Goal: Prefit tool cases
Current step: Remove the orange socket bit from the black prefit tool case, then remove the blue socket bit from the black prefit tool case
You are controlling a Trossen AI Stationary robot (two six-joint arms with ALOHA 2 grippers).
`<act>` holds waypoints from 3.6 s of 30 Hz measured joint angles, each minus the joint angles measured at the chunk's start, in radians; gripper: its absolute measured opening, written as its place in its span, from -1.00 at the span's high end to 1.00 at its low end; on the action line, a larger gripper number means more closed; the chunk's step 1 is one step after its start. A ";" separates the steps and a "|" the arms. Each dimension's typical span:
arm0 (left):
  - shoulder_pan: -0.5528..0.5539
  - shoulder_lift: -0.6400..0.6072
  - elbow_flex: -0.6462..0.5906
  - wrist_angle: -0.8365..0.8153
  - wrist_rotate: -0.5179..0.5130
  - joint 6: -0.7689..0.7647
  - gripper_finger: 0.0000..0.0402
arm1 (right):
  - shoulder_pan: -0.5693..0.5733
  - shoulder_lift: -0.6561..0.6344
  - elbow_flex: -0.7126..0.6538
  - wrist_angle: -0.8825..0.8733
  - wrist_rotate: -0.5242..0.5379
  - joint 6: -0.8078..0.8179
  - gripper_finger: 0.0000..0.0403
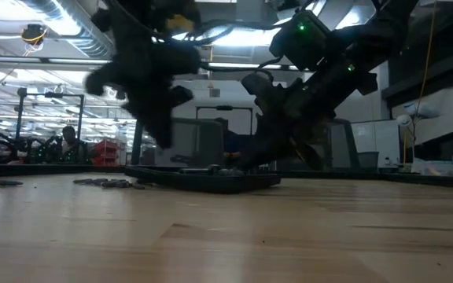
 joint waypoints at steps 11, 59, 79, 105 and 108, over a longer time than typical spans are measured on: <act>-0.025 -0.341 -0.210 -0.103 -0.012 -0.199 0.97 | 0.002 -0.001 0.000 -0.002 -0.004 -0.048 1.00; -0.034 0.176 -0.171 0.675 -0.051 -0.300 1.00 | 0.055 -0.034 0.197 -0.383 -0.085 -0.625 0.70; -0.051 0.169 -0.123 0.751 -0.051 -0.239 1.00 | -0.044 -0.028 0.292 -0.624 -0.018 -0.935 0.49; -0.042 0.166 -0.118 0.746 -0.081 -0.236 1.00 | -0.063 0.055 0.291 -0.592 -0.155 -1.042 0.49; -0.042 0.166 -0.118 0.749 -0.082 -0.241 1.00 | -0.063 0.055 0.291 -0.577 -0.148 -1.042 0.51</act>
